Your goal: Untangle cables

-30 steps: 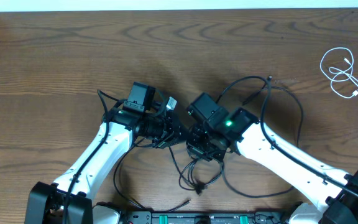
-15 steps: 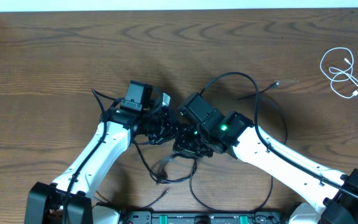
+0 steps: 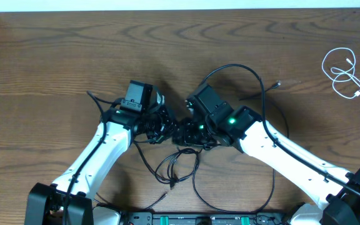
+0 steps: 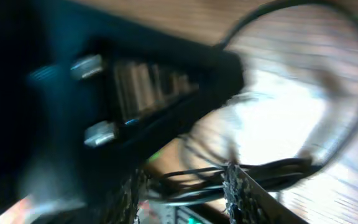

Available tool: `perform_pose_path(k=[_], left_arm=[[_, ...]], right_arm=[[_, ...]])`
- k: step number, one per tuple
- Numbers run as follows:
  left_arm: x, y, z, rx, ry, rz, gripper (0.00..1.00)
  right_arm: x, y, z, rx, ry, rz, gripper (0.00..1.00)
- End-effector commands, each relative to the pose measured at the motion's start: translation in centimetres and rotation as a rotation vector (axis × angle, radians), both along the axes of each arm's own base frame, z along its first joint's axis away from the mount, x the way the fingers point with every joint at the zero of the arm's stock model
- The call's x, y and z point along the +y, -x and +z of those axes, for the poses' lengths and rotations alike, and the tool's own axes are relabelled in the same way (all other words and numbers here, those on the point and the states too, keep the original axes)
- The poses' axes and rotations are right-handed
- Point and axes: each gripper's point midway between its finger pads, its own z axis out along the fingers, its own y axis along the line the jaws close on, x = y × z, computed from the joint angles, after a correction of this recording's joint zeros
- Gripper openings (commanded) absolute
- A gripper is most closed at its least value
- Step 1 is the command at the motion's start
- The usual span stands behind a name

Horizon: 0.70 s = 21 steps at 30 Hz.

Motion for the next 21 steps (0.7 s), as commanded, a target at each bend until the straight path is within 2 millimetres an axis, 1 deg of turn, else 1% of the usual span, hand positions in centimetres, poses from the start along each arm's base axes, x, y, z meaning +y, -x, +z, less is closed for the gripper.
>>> perform_pose_path(k=[1, 5, 8, 10, 14, 16, 17, 21], left_arm=[[-0.8, 0.9, 0.1, 0.089, 0.032, 0.036, 0.08], [-0.8, 0.9, 0.1, 0.094, 0.033, 0.042, 0.08], [-0.8, 1.0, 0.1, 0.143, 0.040, 0.087, 0.08], [-0.8, 1.0, 0.1, 0.205, 0.050, 0.150, 0.08], [-1.1, 1.2, 0.4, 0.289, 0.081, 0.212, 0.08], [-1.1, 1.2, 0.4, 0.293, 0.080, 0.220, 0.08], [-1.0, 1.1, 0.3, 0.292, 0.077, 0.222, 0.08], [-0.7, 0.9, 0.0, 0.281, 0.055, 0.235, 0.08]], right_arm=[[2.1, 0.6, 1.6, -0.025, -0.095, 0.076, 0.44], [3.7, 1.3, 2.3, -0.065, -0.134, 0.116, 0.44], [4.5, 1.9, 2.7, -0.085, -0.153, 0.139, 0.43], [4.7, 2.0, 2.4, -0.099, -0.132, 0.132, 0.41], [4.7, 2.1, 1.9, -0.109, -0.086, 0.090, 0.38], [4.8, 2.3, 1.7, -0.105, -0.074, 0.075, 0.38], [4.8, 2.5, 1.6, -0.098, -0.069, 0.072, 0.35], [4.5, 3.8, 1.0, -0.062, -0.034, 0.083, 0.33]])
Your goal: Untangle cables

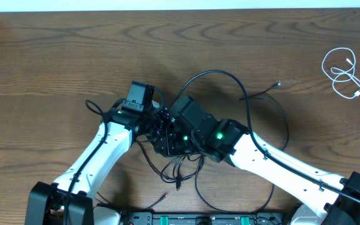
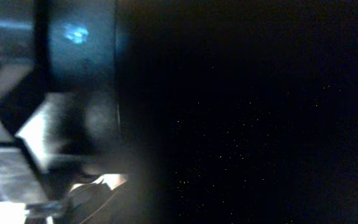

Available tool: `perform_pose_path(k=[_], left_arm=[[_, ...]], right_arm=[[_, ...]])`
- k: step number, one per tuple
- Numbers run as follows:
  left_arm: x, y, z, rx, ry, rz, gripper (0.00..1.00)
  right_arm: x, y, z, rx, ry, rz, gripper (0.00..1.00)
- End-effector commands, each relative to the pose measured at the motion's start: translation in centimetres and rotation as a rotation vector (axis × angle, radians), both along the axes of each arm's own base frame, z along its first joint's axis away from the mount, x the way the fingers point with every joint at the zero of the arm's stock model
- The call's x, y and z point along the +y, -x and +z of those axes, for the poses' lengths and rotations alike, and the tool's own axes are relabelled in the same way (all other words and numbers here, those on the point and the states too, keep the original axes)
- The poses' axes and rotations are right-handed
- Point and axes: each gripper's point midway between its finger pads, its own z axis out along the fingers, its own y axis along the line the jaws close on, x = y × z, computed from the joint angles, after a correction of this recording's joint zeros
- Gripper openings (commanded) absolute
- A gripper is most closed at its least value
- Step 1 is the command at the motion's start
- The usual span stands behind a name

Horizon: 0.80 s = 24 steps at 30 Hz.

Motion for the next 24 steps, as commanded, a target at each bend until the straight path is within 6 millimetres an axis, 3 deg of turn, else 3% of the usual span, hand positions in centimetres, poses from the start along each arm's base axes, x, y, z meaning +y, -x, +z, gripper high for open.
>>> perform_pose_path(k=[1, 9, 24], left_arm=[[-0.5, 0.2, 0.3, 0.030, 0.020, 0.018, 0.08], [-0.5, 0.1, 0.3, 0.026, 0.019, 0.020, 0.08], [0.5, -0.6, -0.4, -0.006, -0.052, 0.043, 0.08]], right_arm=[[0.1, 1.4, -0.5, 0.029, 0.038, 0.009, 0.33], [-3.3, 3.1, -2.9, 0.088, 0.225, -0.011, 0.29], [-6.0, 4.5, -4.1, 0.154, 0.352, -0.037, 0.24]])
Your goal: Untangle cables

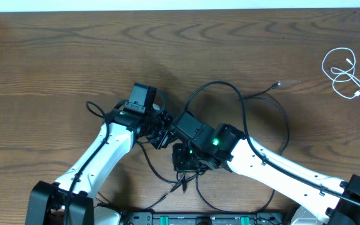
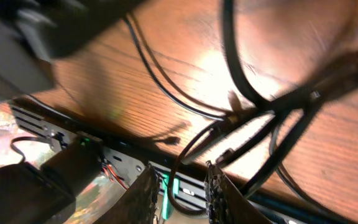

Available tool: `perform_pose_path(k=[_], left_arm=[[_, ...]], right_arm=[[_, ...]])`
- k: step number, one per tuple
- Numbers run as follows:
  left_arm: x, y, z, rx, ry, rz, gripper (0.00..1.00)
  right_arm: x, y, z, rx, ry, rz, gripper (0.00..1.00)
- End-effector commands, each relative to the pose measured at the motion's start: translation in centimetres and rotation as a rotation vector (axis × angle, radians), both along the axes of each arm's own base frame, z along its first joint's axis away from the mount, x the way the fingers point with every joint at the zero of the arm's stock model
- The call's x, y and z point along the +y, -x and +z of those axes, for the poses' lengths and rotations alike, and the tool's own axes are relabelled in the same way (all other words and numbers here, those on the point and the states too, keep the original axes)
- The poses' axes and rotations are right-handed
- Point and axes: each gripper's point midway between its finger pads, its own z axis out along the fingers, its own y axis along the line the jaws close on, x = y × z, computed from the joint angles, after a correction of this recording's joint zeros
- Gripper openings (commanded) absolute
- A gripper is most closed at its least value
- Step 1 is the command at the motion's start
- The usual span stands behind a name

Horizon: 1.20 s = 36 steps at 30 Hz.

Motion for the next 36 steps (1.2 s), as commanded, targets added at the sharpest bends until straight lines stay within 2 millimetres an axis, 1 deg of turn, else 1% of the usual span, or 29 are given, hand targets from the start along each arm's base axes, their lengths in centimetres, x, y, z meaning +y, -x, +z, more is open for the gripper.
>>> perform_pose_path(k=[1, 5, 7, 11, 14, 17, 18, 20, 21, 22, 23, 26, 29, 31, 33, 34, 36], left_arm=[[0.4, -0.7, 0.2, -0.027, -0.027, 0.017, 0.07], [0.4, -0.7, 0.2, -0.027, -0.026, 0.017, 0.08], [0.4, -0.7, 0.2, -0.027, -0.026, 0.017, 0.08], [0.4, -0.7, 0.2, -0.026, -0.026, 0.016, 0.08], [0.4, -0.7, 0.2, -0.026, -0.026, 0.016, 0.08], [0.4, -0.6, 0.1, -0.028, -0.028, 0.010, 0.08], [0.4, -0.6, 0.2, -0.031, -0.028, 0.007, 0.08], [0.4, -0.6, 0.1, -0.040, -0.030, -0.002, 0.08], [0.4, -0.6, 0.1, -0.047, -0.031, -0.010, 0.08], [0.4, -0.6, 0.1, -0.057, -0.033, -0.022, 0.08], [0.4, -0.6, 0.1, -0.066, -0.035, -0.032, 0.08], [0.7, -0.8, -0.1, -0.120, -0.063, -0.082, 0.07], [1.2, -0.8, -0.4, -0.190, -0.110, -0.163, 0.08], [1.7, -0.5, -0.9, -0.217, -0.151, -0.217, 0.08], [2.5, -0.2, -1.5, -0.237, -0.204, -0.269, 0.08], [2.8, 0.0, -1.7, -0.237, -0.228, -0.282, 0.08], [3.4, 0.3, -2.1, -0.242, -0.263, -0.313, 0.08]], right_arm=[[-1.3, 0.2, -1.1, 0.014, 0.073, -0.028, 0.25], [-3.1, 0.0, -1.8, 0.003, 0.170, -0.085, 0.32], [-3.4, -0.1, -2.0, -0.003, 0.189, -0.106, 0.35], [-3.6, -0.5, -2.6, 0.004, 0.217, -0.166, 0.40], [-3.2, -0.7, -3.3, 0.012, 0.222, -0.172, 0.42], [-3.1, -0.8, -4.7, 0.027, 0.249, -0.171, 0.44], [-3.1, -0.8, -5.1, 0.033, 0.261, -0.170, 0.42], [-3.0, -0.9, -5.7, 0.038, 0.274, -0.169, 0.32], [-3.1, -1.0, -5.9, 0.038, 0.278, -0.171, 0.21], [-3.1, -1.2, -6.0, 0.035, 0.279, -0.176, 0.04], [-3.2, -1.4, -5.9, 0.032, 0.275, -0.177, 0.01], [-2.8, -2.6, -4.8, -0.012, 0.215, -0.131, 0.01], [-2.2, -3.7, -2.6, -0.073, 0.099, -0.024, 0.01], [-1.6, -4.3, -0.5, -0.100, -0.011, 0.029, 0.01], [-1.1, -5.0, 2.1, -0.123, -0.143, 0.065, 0.01], [-0.8, -5.4, 3.9, -0.140, -0.227, 0.080, 0.01], [-0.8, -6.2, 6.3, -0.161, -0.329, 0.076, 0.01]])
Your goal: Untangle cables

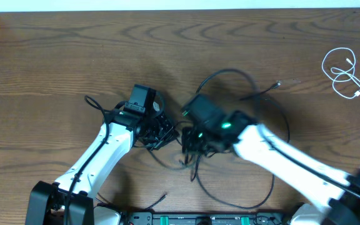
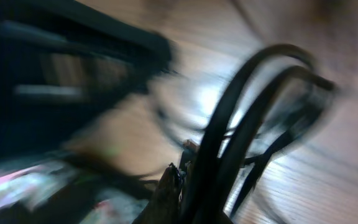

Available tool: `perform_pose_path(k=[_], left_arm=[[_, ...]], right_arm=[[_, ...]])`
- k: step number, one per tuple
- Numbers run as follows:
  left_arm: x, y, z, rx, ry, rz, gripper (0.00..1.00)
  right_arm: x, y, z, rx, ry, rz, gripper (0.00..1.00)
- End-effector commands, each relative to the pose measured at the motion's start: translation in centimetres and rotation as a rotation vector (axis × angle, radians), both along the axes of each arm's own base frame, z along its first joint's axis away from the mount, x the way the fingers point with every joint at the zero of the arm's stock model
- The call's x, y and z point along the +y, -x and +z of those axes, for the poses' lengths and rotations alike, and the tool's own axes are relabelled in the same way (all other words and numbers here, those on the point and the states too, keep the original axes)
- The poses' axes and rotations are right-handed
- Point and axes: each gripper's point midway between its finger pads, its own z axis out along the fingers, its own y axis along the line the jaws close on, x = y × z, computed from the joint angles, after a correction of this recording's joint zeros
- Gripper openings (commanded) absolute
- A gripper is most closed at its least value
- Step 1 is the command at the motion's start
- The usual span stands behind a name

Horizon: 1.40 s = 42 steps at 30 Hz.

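A black cable (image 1: 250, 80) loops over the brown table (image 1: 55, 56) and knots into a tangle (image 1: 181, 139) between my two grippers. My right gripper (image 1: 191, 145) sits on that tangle; in the blurred right wrist view two thick black strands (image 2: 229, 137) run straight through the right gripper (image 2: 194, 186), which is shut on them. My left gripper (image 1: 162, 132) reaches into the tangle's left side, and its fingers look shut on a strand there. One plug end (image 1: 278, 83) lies free at the upper right of the loop.
A coiled white cable (image 1: 342, 72) lies apart at the far right. A loose black cable end (image 1: 158, 200) lies near the front edge by the equipment rail (image 1: 205, 220). The left arm's own thin wire (image 1: 92, 101) sticks out to its left.
My right gripper has moved up and to the right, from below the tangle to beside the left gripper, and is now shut on black strands. The loop has shifted right. The left gripper has barely moved.
My right gripper sat right of the left one at the tangle. Then it was pushed close against the left gripper, its camera blacked out. Then it was lower, fingers slightly apart over the strands. Now it is higher and shut on them, while the left stayed put.
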Motion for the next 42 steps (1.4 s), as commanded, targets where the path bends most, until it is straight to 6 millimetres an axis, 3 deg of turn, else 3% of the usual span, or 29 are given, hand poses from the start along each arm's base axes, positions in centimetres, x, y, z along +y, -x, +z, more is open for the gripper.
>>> perform_pose_path(k=[1, 5, 8, 13, 19, 26, 33, 37, 42], left_arm=[[1.3, -0.3, -0.4, -0.099, -0.101, -0.122, 0.08], [1.5, 0.0, -0.5, -0.134, -0.114, -0.209, 0.08], [1.4, 0.1, -0.5, -0.171, -0.115, -0.277, 0.08], [1.0, 0.2, -0.3, -0.230, -0.098, -0.376, 0.08], [-0.3, 0.3, 0.5, -0.293, -0.021, -0.469, 0.09], [-1.1, 0.0, 1.2, -0.340, 0.027, -0.496, 0.17], [-1.3, -1.0, 1.9, -0.373, 0.030, -0.483, 0.45], [-1.6, -2.0, 4.2, -0.394, 0.031, -0.481, 0.54], [-2.7, -2.5, 7.3, -0.423, 0.036, -0.506, 0.55]], right_arm=[[0.3, -0.3, 5.9, -0.070, -0.246, 0.112, 0.01], [-1.6, -2.9, 9.1, -0.161, -0.328, 0.041, 0.01], [-3.3, -4.7, 9.4, -0.196, -0.312, -0.027, 0.01], [-6.6, -6.8, 6.7, -0.191, -0.144, -0.179, 0.01], [-9.0, -8.0, 3.6, -0.154, 0.018, -0.326, 0.01], [-8.8, -8.4, 0.7, -0.070, 0.066, -0.365, 0.01], [-8.6, -8.7, -2.3, -0.004, 0.114, -0.364, 0.01], [-8.5, -8.9, -2.9, 0.011, 0.119, -0.377, 0.01], [-8.3, -9.2, -2.8, 0.039, 0.097, -0.455, 0.01]])
